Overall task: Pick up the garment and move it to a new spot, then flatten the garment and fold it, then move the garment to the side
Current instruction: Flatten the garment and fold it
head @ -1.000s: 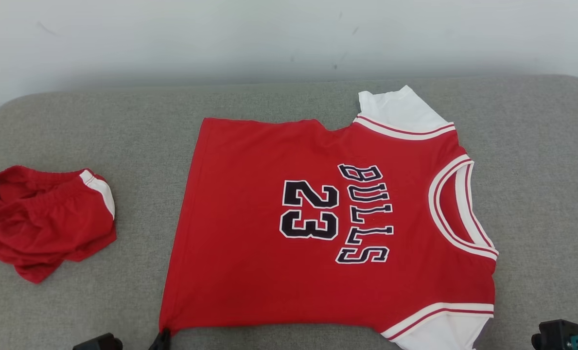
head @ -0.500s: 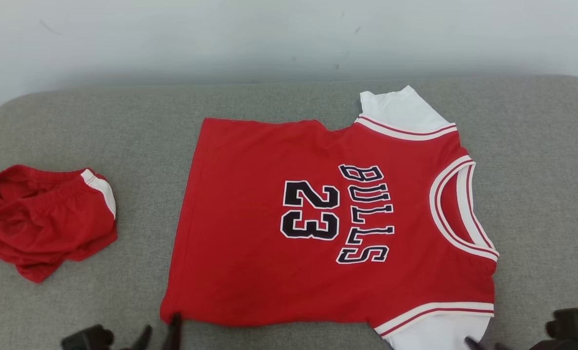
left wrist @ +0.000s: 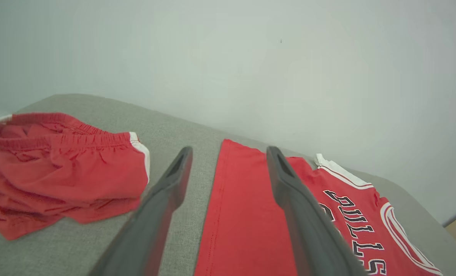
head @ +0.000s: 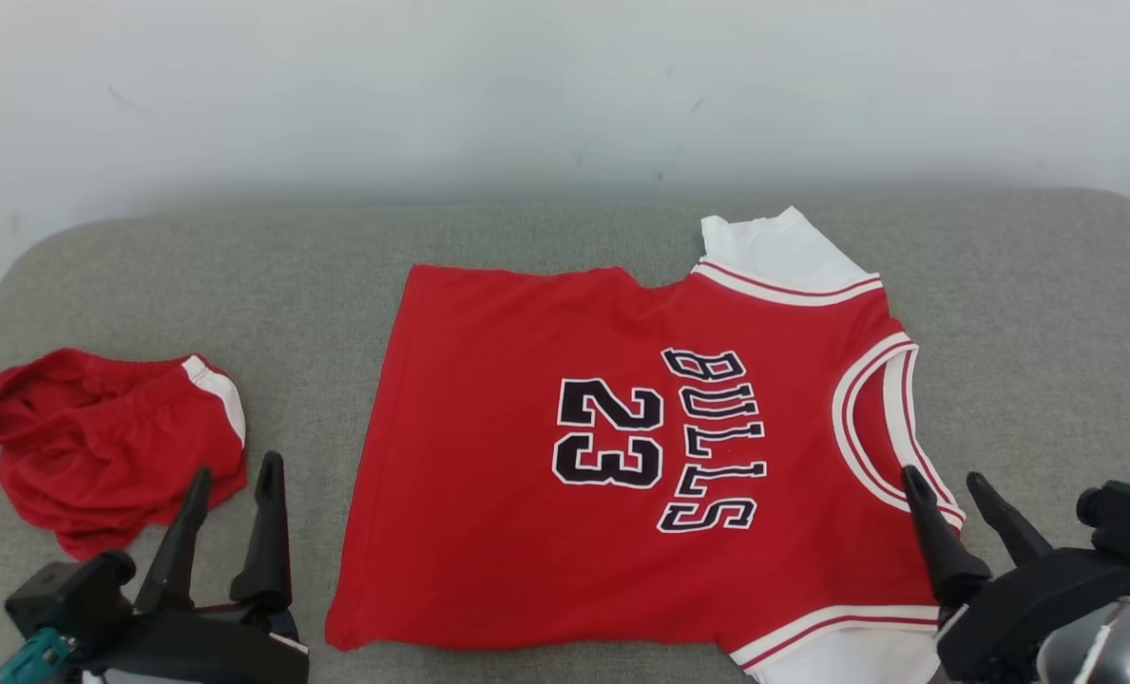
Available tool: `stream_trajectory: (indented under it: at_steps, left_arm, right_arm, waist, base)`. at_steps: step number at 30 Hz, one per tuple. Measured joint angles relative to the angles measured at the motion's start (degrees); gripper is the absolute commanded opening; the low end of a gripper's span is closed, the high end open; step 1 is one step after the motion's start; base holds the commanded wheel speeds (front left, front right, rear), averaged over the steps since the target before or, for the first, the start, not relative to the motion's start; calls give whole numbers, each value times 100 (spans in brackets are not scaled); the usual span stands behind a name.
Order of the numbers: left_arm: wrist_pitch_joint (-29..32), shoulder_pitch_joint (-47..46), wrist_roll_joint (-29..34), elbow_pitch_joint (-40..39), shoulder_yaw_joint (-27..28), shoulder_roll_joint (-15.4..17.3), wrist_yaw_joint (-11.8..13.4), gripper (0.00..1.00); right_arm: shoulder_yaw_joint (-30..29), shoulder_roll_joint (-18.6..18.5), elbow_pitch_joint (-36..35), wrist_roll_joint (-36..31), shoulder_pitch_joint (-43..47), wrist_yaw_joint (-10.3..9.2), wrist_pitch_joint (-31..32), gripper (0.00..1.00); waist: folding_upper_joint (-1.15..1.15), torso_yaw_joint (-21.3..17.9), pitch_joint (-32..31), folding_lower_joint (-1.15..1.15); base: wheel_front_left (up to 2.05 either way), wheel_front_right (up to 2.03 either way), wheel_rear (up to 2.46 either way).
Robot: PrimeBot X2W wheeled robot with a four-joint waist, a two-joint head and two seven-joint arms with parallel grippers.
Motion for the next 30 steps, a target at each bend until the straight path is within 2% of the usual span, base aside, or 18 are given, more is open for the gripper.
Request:
stream_trajectory:
  at_steps: [5,12,17,20,30]
  left_arm:
    - [-247,-74,302,81,-230,65,-126,100]
    - [-237,41,465,304,-314,88,-79,100]
    - [-110,79,456,405,-396,138,-122,100]
    - [-27,82,453,454,-404,179,-119,100]
    - [67,176,474,466,-425,175,-68,100]
  right_arm:
    - [121,224,237,-216,-81,7,-625,100]
    - [-34,309,543,-444,-75,7,-1293,100]
    - [-3,302,778,-498,-82,21,-1573,100]
    - [116,190,1003,-702,-83,130,-1653,100]
    - [213,183,1227,-747,-84,264,-2000,100]
  waist:
    - [0,4,-219,0]
    - [0,14,-484,0]
    - [0,10,-585,0]
    - [0,-4,-605,0]
    - [0,-2,-589,0]
  base:
    - [0,0,0]
    - [0,0,0]
    - [0,0,0]
    - [0,0,0]
    - [0,0,0]
